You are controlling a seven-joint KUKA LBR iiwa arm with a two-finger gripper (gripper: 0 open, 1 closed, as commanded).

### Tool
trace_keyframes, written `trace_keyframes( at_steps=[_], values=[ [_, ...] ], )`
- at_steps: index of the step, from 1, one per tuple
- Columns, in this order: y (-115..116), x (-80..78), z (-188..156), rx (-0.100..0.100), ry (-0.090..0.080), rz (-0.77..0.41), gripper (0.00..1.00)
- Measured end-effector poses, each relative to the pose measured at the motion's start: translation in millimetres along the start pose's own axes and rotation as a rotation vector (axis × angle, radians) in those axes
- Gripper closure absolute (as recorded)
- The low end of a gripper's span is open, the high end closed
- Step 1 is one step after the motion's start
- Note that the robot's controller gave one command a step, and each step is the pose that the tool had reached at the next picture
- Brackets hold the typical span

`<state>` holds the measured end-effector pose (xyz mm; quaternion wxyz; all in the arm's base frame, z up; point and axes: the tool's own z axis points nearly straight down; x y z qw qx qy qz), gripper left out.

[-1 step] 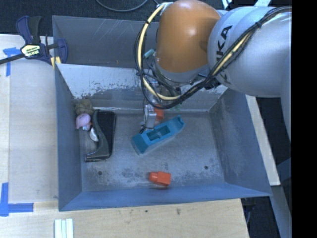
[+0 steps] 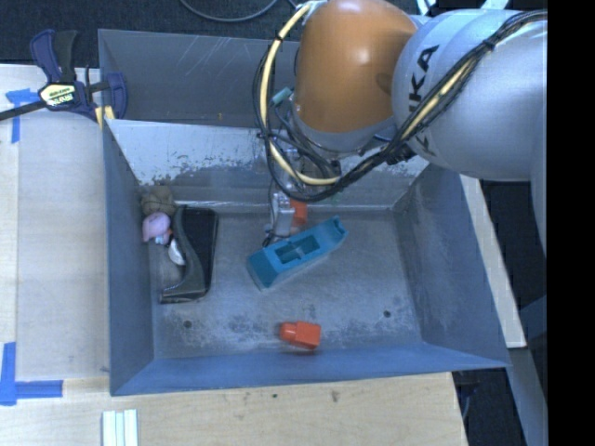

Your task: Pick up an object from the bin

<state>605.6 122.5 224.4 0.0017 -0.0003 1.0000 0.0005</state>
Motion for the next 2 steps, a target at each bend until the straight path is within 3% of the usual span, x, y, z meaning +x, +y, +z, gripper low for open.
trace_keyframes(
  at_steps=[1,2],
  values=[
    [-14.5,8.4,31.4,-0.001,-0.004,-0.078,0.0],
    [-49.9,24.4,90.4,0.0,-0.005,-0.149,0.0]
  ],
)
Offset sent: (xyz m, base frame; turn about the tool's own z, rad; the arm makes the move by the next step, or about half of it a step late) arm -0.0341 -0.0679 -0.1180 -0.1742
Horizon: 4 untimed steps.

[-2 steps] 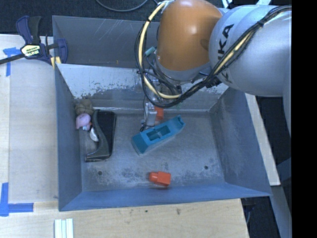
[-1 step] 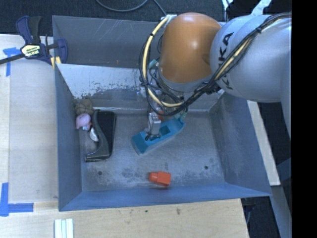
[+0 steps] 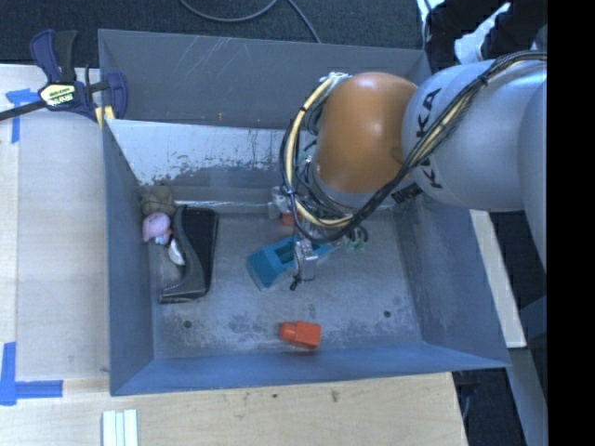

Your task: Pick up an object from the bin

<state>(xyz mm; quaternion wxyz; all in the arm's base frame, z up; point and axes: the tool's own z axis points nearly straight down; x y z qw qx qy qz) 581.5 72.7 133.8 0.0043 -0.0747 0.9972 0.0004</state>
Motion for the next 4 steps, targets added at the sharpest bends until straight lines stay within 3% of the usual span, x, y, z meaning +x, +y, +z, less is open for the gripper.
trace_keyframes(
  at_steps=[1,2,4],
  values=[
    [-3.6,4.7,30.6,0.003,0.005,-0.001,0.0],
    [-12.9,0.3,50.2,-0.002,0.0,-0.464,1.0],
    [-12.8,-0.4,49.9,-0.002,-0.001,-0.474,1.0]
  ],
)
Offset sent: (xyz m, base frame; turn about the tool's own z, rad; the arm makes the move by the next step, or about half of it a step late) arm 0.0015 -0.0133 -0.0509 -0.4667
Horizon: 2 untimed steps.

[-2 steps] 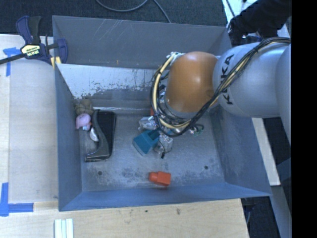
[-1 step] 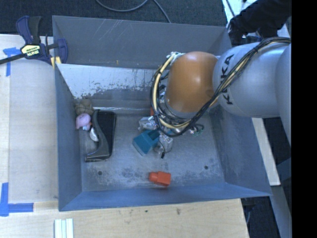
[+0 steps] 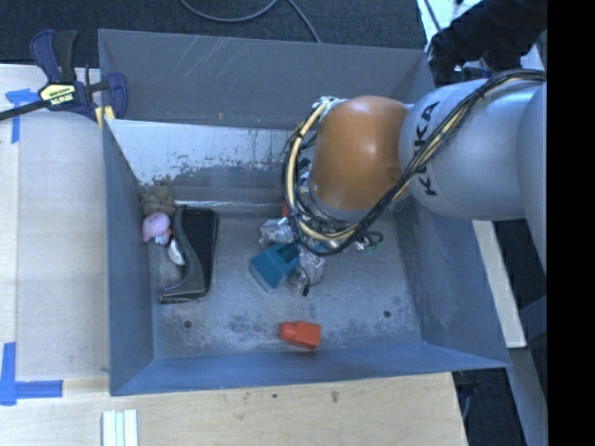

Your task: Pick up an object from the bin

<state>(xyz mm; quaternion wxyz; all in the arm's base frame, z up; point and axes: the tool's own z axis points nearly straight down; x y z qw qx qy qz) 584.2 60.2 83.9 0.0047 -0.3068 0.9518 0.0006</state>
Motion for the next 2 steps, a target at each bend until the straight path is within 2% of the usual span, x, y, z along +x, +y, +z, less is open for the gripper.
trace_keyframes(
  at_steps=[2],
  values=[
    [-7.3,-1.4,-6.2,-0.002,0.001,-0.042,1.0]
  ],
)
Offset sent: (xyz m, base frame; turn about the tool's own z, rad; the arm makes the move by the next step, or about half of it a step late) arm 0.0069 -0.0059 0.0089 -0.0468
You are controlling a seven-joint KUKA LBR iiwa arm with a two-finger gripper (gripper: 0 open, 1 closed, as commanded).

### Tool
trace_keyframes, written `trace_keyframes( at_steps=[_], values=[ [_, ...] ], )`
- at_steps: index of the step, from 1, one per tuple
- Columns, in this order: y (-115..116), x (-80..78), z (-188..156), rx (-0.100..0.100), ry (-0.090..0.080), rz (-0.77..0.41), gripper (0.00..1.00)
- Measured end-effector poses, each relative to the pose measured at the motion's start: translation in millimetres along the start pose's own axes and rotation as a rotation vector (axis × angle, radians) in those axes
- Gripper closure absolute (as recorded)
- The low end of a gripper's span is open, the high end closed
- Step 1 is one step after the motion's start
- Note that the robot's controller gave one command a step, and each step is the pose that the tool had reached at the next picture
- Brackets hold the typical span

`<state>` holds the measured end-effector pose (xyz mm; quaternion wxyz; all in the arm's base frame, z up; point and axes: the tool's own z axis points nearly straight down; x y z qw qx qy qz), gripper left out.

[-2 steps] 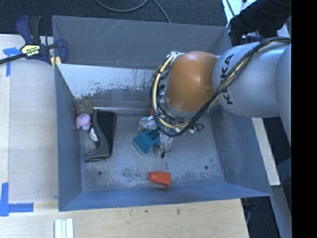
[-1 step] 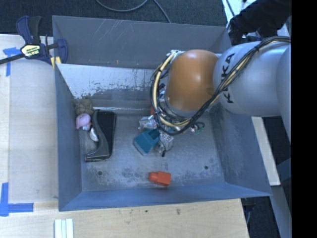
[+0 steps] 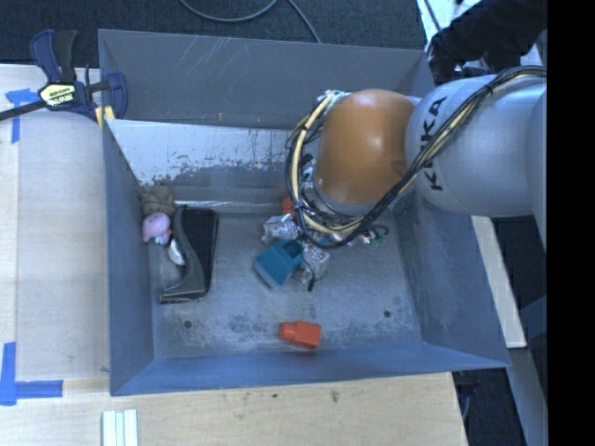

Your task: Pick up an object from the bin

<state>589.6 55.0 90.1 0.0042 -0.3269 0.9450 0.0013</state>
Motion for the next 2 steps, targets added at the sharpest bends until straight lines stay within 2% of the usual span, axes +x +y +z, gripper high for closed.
trace_keyframes(
  at_steps=[2],
  values=[
    [-3.0,-3.8,8.3,0.0,0.001,-0.007,1.0]
  ],
)
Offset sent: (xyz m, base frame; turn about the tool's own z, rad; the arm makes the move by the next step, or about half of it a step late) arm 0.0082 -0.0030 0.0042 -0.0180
